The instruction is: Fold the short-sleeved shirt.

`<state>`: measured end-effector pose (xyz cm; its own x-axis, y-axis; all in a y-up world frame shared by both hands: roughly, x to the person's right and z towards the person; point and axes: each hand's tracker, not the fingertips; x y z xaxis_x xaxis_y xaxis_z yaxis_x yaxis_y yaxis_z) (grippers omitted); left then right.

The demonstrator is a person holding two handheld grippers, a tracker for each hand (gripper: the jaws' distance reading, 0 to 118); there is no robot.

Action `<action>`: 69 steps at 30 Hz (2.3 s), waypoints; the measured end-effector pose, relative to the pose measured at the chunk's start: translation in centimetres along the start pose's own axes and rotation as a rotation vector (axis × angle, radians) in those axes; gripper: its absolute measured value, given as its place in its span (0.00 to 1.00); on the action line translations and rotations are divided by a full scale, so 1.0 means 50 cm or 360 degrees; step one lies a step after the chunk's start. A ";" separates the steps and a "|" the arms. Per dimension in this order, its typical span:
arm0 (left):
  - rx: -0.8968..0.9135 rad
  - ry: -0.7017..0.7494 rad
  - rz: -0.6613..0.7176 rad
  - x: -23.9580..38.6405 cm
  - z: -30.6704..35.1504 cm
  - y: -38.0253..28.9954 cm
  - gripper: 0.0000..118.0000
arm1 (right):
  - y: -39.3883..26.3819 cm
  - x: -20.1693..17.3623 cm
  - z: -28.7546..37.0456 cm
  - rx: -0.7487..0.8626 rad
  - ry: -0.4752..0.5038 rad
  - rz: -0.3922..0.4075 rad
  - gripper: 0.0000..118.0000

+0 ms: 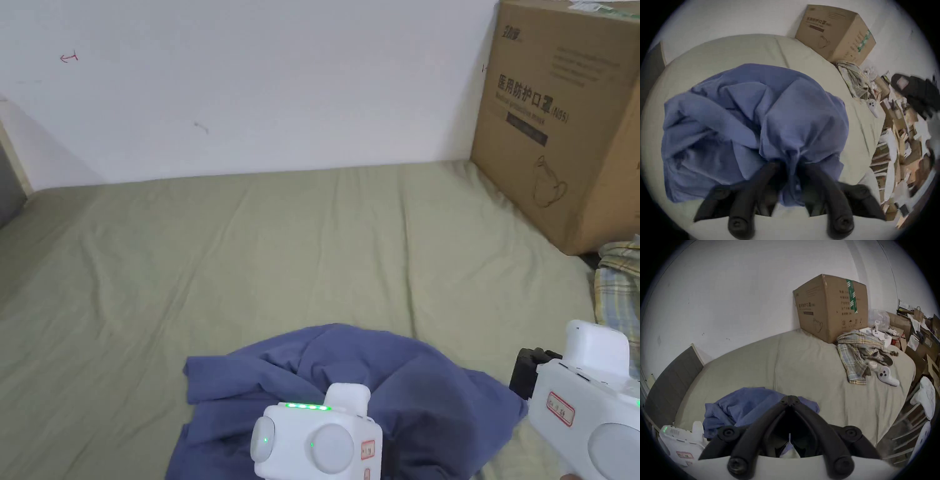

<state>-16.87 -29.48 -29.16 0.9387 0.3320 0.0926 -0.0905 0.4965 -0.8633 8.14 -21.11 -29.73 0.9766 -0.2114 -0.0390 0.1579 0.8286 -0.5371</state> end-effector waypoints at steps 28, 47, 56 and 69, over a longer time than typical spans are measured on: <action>0.0120 0.0527 0.0495 -0.352 0.188 -0.109 0.80 | -0.076 -0.217 -0.089 -0.0228 0.0260 0.0303 0.00; 0.0112 0.0617 0.0410 -0.312 0.193 -0.100 0.02 | 0.058 -0.333 -0.341 -0.0454 0.0410 0.0580 0.62; 0.0046 0.0617 0.0363 -0.311 0.182 -0.105 0.02 | 0.006 -0.413 -0.617 -0.0974 0.0436 0.0806 0.62; 0.0073 0.0620 0.0387 -0.304 0.212 -0.089 0.02 | 0.025 -0.419 -0.555 -0.0907 0.0427 0.0895 0.03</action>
<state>-34.25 -28.21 -21.46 0.9427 0.1215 -0.3109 -0.3300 0.4793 -0.8132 -16.20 -30.02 -52.96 0.8086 -0.0211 -0.5880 -0.5096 0.4743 -0.7179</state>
